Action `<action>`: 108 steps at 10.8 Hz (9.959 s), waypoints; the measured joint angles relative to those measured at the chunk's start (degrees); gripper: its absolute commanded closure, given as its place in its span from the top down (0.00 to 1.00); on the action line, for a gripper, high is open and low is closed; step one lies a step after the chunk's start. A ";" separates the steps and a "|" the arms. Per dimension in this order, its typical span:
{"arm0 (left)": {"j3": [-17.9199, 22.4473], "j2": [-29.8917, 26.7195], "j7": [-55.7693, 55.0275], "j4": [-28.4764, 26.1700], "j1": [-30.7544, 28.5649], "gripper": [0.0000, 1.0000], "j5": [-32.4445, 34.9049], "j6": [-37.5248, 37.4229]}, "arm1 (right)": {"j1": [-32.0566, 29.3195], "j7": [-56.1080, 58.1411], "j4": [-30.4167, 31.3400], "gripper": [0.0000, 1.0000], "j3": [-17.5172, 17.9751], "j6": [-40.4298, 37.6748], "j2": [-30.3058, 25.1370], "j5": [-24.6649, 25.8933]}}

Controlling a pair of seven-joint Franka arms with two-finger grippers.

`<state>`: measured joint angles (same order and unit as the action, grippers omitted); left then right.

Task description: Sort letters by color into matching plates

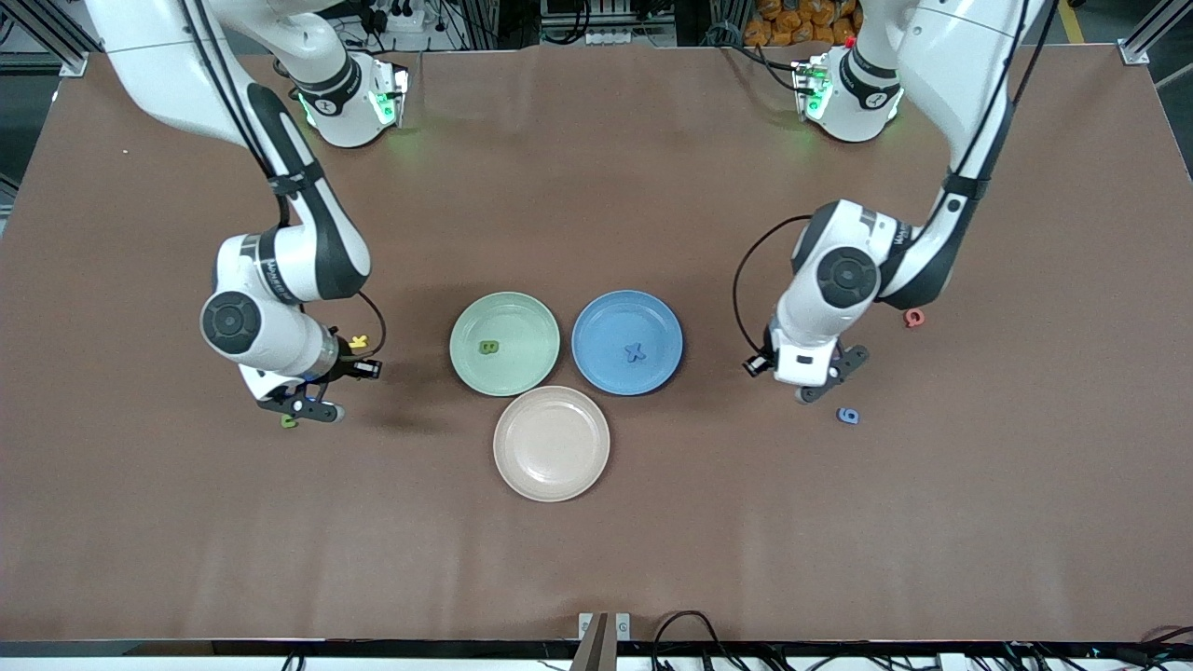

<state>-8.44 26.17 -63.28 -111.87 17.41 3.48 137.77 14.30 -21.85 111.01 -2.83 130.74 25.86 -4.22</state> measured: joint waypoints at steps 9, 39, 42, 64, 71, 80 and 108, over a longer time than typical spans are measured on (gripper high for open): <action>-0.25 1.64 -16.63 5.68 14.45 0.00 -0.05 -0.34 | 12.15 -24.34 -1.23 0.23 0.22 -0.16 0.36 -5.13; 8.78 7.48 -2.06 12.32 -6.54 1.00 -1.26 -5.89 | -4.48 20.18 -4.42 1.00 -6.78 2.14 2.54 2.30; 9.51 10.27 -5.14 12.63 -6.55 1.00 -4.25 0.32 | -6.63 30.45 -4.12 1.00 -6.77 6.07 3.25 4.33; 9.74 14.30 -8.60 12.43 -5.95 0.00 -6.85 4.85 | -10.87 32.68 -2.10 0.39 -3.32 20.73 10.33 5.42; 9.72 14.03 -10.89 12.68 -4.26 0.00 -6.85 5.10 | -10.90 32.42 -2.04 0.23 -2.83 20.82 10.30 5.37; 9.73 10.28 -24.04 13.98 10.17 0.00 -6.70 -0.34 | -10.99 32.37 -2.05 0.17 -2.81 20.32 10.17 5.37; 10.55 1.59 7.52 1.38 10.83 1.00 1.44 -7.89 | 17.11 -25.71 -2.28 0.99 -1.56 5.75 3.27 -14.99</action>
<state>2.10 27.76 -55.76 -110.48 28.23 4.91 129.88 31.40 -47.55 108.73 -4.39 136.48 29.12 -19.21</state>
